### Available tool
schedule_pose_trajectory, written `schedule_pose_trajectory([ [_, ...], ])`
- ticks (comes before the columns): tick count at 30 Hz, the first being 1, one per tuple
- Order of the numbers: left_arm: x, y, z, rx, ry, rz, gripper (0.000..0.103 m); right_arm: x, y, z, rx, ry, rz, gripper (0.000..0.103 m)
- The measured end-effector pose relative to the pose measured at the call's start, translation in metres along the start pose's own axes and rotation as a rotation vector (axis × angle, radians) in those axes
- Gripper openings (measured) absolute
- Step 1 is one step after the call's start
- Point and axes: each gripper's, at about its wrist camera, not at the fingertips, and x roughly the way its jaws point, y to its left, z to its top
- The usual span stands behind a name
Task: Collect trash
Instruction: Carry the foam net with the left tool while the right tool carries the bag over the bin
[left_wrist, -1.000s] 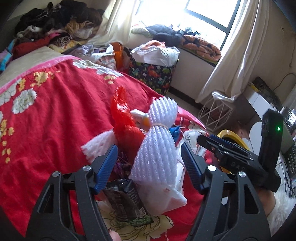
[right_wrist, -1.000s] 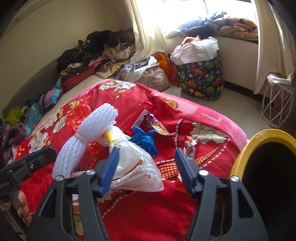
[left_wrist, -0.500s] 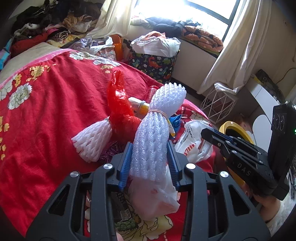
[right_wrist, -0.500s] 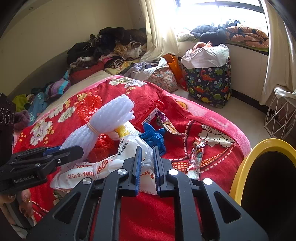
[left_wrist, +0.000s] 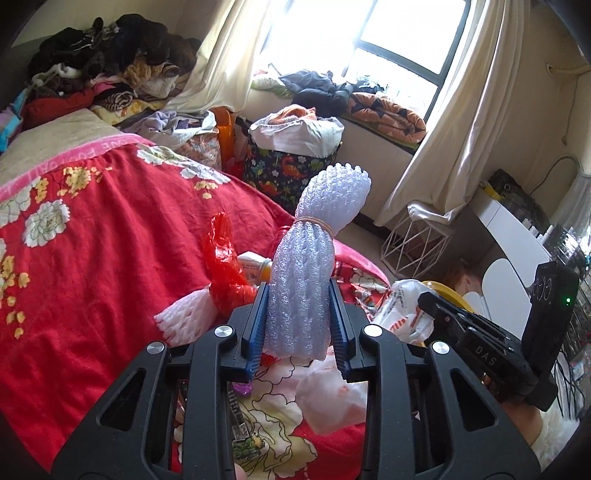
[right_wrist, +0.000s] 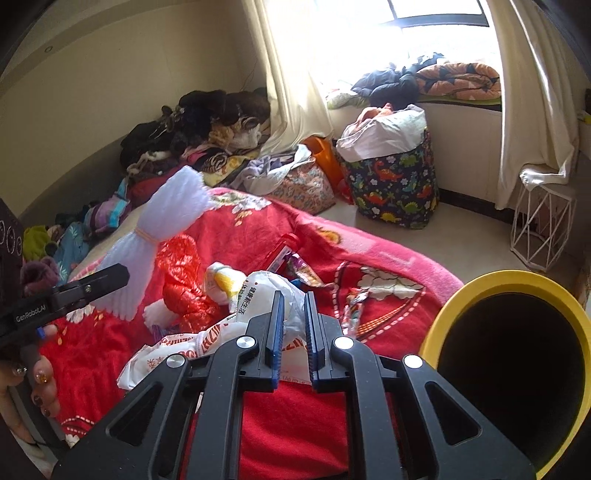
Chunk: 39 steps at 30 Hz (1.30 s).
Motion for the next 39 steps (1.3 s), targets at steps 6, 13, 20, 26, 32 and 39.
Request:
schedule_pose_trajectory([
  [6, -0.004, -0.009, 0.000, 0.011, -0.008, -0.020, 0.023, -0.020, -0.014, 0.003, 0.032, -0.044, -0.034, 0.011],
  [13, -0.007, -0.020, -0.001, 0.033, -0.013, -0.046, 0.023, -0.039, -0.031, 0.004, 0.064, -0.076, -0.074, 0.011],
  [20, -0.007, -0.034, -0.003, 0.063, -0.013, -0.072, 0.023, -0.056, -0.048, 0.002, 0.102, -0.109, -0.120, 0.011],
  [26, -0.008, -0.046, -0.002, 0.084, -0.015, -0.091, 0.023, -0.068, -0.059, 0.001, 0.119, -0.130, -0.151, 0.011],
  [32, -0.006, -0.057, -0.002, 0.103, -0.010, -0.109, 0.023, -0.080, -0.068, 0.001, 0.144, -0.155, -0.178, 0.011],
  [39, -0.001, -0.073, -0.005, 0.135, 0.002, -0.137, 0.023, -0.093, -0.084, -0.001, 0.185, -0.177, -0.226, 0.011],
])
